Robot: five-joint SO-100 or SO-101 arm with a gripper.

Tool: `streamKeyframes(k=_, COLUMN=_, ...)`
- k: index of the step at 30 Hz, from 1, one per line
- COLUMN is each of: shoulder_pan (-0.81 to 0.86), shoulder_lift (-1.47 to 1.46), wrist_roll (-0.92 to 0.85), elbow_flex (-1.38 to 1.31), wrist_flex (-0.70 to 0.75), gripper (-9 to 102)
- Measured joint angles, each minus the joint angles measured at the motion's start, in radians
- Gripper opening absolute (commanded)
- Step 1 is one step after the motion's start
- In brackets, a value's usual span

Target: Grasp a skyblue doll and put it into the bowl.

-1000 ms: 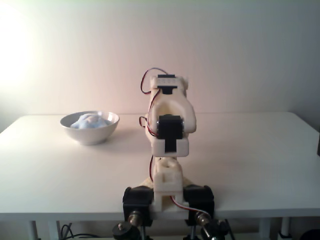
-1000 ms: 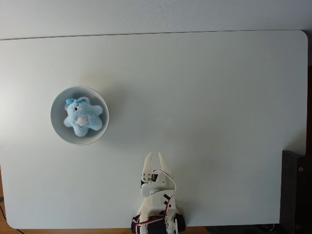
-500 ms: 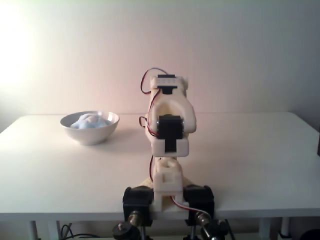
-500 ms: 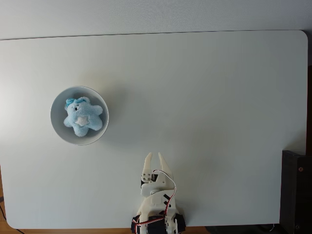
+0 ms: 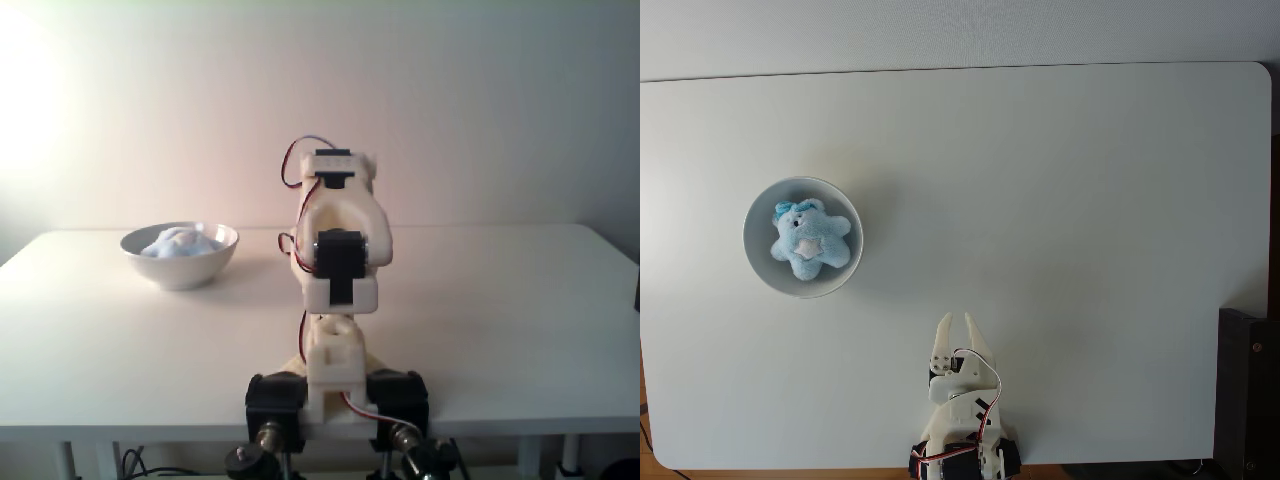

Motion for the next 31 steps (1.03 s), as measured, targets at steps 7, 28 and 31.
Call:
streamKeyframes(k=7, shoulder_pan=0.0, shoulder_lift=0.0, wrist_roll=0.0, elbow_flex=0.0, wrist_flex=0.0, gripper=8)
streamKeyframes(k=28, shoulder_pan=0.0, shoulder_lift=0.002, wrist_roll=0.0, elbow_flex=0.129, wrist_flex=0.0, gripper=8)
streamKeyframes(k=31, shoulder_pan=0.0, shoulder_lift=0.002, wrist_roll=0.0, elbow_flex=0.129, wrist_flex=0.0, gripper=8)
